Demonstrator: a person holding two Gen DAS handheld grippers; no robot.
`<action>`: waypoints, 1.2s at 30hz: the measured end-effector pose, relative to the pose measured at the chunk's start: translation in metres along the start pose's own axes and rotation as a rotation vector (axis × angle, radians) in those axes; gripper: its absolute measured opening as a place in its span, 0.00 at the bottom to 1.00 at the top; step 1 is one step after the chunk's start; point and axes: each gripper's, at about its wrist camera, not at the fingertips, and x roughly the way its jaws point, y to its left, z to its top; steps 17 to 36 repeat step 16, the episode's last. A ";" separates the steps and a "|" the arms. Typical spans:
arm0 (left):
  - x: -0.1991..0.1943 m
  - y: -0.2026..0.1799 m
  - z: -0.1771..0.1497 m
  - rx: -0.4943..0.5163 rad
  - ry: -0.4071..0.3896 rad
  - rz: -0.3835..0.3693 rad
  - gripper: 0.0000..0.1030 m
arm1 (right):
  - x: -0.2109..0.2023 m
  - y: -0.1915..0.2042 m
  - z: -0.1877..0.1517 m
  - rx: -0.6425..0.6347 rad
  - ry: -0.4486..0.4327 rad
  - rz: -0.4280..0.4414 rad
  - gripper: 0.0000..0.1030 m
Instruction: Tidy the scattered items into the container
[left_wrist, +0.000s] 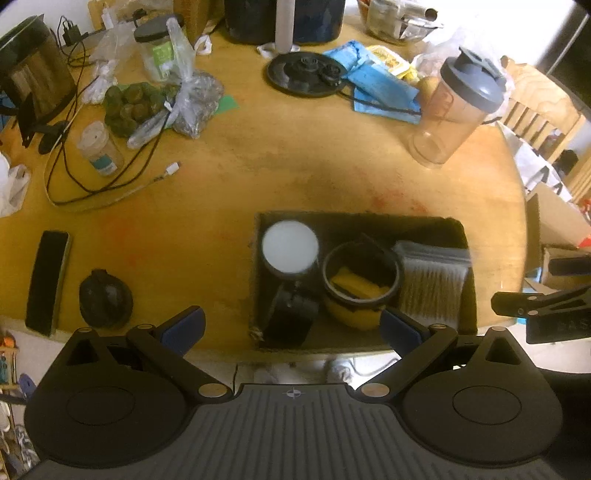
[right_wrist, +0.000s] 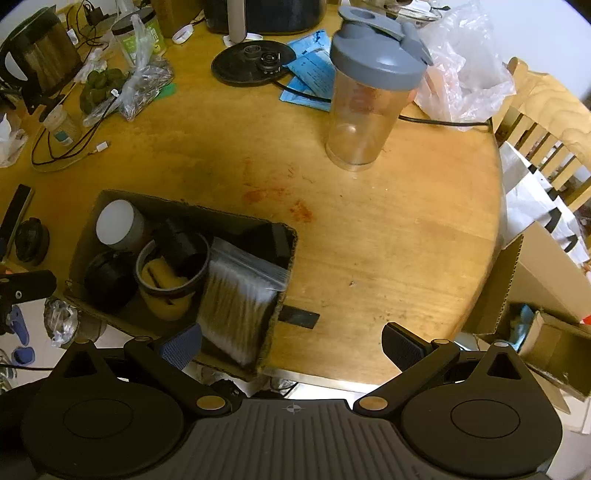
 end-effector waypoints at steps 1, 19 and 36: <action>0.001 -0.002 -0.001 -0.003 0.007 0.004 1.00 | 0.002 -0.003 -0.001 -0.001 0.007 0.005 1.00; 0.023 0.022 0.022 -0.060 0.036 -0.086 1.00 | 0.009 -0.007 0.002 -0.007 0.045 -0.029 1.00; 0.023 0.022 0.022 -0.060 0.036 -0.086 1.00 | 0.009 -0.007 0.002 -0.007 0.045 -0.029 1.00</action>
